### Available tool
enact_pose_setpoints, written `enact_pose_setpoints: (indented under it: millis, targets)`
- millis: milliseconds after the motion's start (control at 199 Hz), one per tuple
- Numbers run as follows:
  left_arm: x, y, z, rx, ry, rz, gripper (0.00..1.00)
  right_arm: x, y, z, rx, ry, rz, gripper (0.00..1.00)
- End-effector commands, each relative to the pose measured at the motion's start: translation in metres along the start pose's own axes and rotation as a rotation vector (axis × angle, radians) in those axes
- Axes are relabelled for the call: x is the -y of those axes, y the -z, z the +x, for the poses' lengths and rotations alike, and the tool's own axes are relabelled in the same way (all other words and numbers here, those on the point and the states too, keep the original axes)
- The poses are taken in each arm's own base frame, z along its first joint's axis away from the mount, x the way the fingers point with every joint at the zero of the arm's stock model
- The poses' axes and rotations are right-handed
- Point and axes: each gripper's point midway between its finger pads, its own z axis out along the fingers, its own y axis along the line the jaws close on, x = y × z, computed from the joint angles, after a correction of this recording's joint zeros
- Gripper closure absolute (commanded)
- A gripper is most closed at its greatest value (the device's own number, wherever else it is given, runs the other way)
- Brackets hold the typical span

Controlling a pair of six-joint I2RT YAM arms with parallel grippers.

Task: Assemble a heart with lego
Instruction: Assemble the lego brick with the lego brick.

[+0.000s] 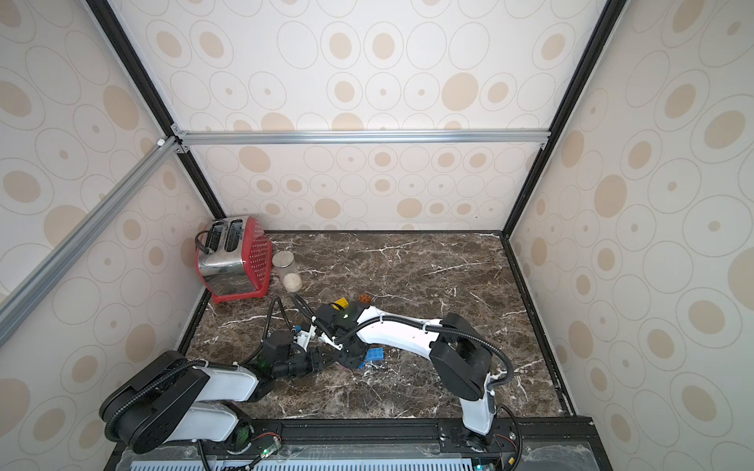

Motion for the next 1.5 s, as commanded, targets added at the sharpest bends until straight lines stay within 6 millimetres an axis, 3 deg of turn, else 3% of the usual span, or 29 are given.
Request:
enact_pose_setpoints:
  millis: [0,687,1093,1268,1499]
  targets:
    - [-0.011,0.000,0.007,-0.022,0.013,-0.055,0.60,-0.004,-0.008,0.005,-0.026,0.017,-0.009,0.83]
    - [-0.009,0.001,0.007,-0.025,0.007,-0.048,0.57,-0.017,-0.014,-0.001,-0.038,-0.008,-0.058,0.83]
    - [-0.010,0.002,0.008,-0.024,0.006,-0.055,0.57,-0.007,-0.023,0.003,-0.093,-0.005,-0.003,0.84]
    - [-0.008,0.003,0.007,-0.020,0.001,-0.048,0.57,-0.011,-0.033,0.005,-0.131,0.011,-0.022,0.84]
    - [-0.007,0.006,0.008,-0.018,-0.006,-0.052,0.54,-0.013,-0.041,-0.006,-0.107,-0.018,-0.044,0.84]
